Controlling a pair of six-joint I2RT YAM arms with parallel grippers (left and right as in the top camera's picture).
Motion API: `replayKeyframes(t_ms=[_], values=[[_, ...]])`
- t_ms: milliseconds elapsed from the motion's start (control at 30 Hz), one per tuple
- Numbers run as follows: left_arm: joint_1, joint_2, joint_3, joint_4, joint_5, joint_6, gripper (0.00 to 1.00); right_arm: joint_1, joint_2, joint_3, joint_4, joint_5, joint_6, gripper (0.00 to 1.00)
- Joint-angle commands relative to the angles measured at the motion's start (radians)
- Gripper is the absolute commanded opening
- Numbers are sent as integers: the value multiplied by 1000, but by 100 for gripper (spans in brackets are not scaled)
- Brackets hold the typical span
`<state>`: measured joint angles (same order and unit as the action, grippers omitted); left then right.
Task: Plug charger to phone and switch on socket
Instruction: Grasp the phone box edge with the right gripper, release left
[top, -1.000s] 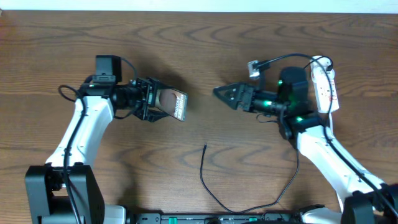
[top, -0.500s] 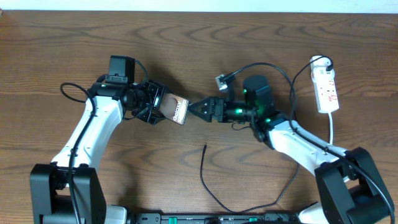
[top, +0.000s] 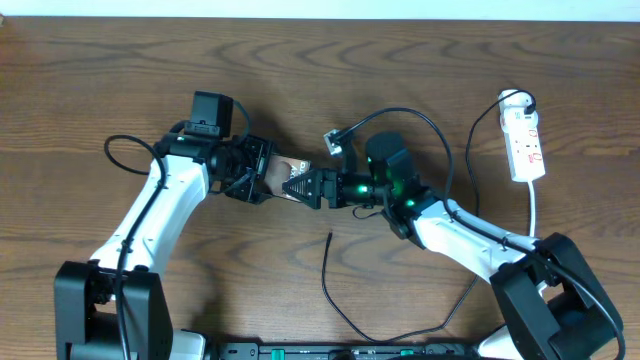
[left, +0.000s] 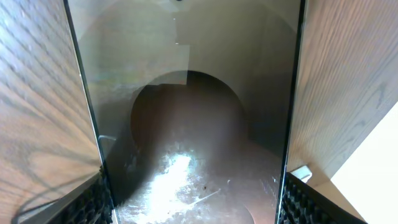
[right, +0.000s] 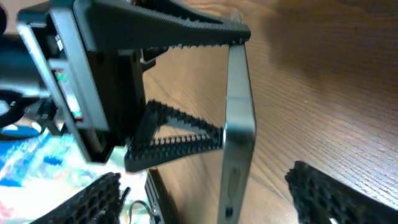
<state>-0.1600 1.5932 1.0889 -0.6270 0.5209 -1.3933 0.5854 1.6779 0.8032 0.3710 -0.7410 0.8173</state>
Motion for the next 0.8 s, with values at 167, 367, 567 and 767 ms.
replayKeyframes(t_ms=[167,367,567,767], values=[[-37,-19,15,1,79,-50,7,17,6,16,-1,79,24,71],[-69,-19,15,5,100,-69,7,19,6,16,-1,95,24,59],[-97,-19,15,15,96,-79,7,24,6,16,-9,107,24,41],[-98,-19,15,28,96,-79,7,25,6,16,-16,107,28,10]])
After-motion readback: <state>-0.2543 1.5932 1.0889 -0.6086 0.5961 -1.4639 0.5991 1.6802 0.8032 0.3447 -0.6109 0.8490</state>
